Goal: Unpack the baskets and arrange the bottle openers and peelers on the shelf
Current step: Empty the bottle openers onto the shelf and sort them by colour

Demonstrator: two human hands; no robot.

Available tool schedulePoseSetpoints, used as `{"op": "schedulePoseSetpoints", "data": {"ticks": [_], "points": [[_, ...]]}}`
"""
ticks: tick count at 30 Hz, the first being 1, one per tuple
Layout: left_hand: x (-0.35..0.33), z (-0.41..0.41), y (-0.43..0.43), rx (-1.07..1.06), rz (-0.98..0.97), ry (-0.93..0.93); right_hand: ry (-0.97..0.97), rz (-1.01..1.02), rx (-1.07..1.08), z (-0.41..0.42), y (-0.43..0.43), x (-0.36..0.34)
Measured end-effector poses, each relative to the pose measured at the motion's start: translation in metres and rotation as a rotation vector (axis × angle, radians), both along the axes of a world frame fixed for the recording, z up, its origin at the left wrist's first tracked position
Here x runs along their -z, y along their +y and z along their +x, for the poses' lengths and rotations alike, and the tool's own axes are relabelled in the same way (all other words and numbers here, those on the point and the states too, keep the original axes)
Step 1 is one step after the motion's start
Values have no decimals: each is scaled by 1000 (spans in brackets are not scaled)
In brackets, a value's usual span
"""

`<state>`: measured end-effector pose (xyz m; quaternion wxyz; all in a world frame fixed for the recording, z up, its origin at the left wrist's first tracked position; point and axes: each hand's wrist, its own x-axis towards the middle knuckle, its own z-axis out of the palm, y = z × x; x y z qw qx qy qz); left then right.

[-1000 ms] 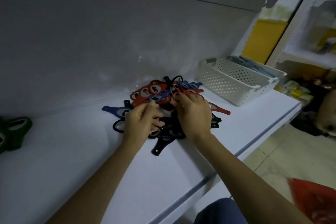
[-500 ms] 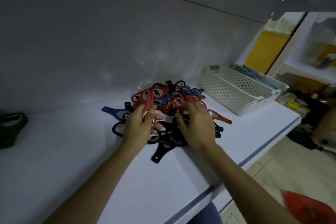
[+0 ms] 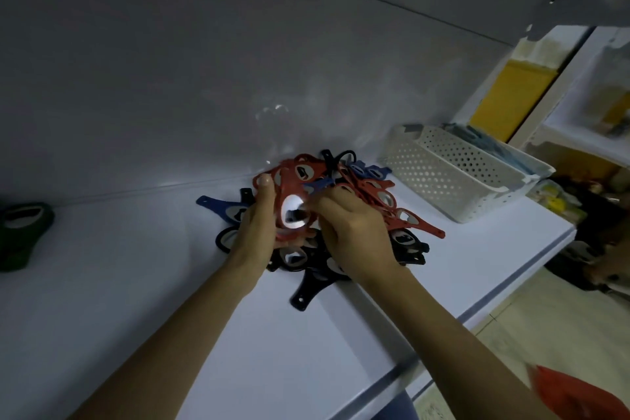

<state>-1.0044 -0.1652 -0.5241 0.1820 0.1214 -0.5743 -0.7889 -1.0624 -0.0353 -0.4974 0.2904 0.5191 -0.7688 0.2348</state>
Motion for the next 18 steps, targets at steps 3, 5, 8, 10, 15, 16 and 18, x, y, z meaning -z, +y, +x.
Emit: {"op": "schedulePoseSetpoints", "data": {"ticks": [3,5,8,10,15,16,18], "points": [[2,2,-3,-35,-8,30,-131,95,-44,1,-4,5],[3,2,-3,-60,-57,46,-330,-38,-14,-3,-6,7],[3,2,-3,-72,-64,60,-428,-182,244,-32,-5,3],[3,1,-3,-59,-39,64,-455,52,422,-56,-2,-1],[5,1,-2,-53,-100,62,-338,424,412,-71,-2,-1],[5,1,-2,-62,-118,65,-278,389,404,-70,-2,0],[4,0,-3,-87,-116,61,-186,355,392,-66,-1,0]]}}
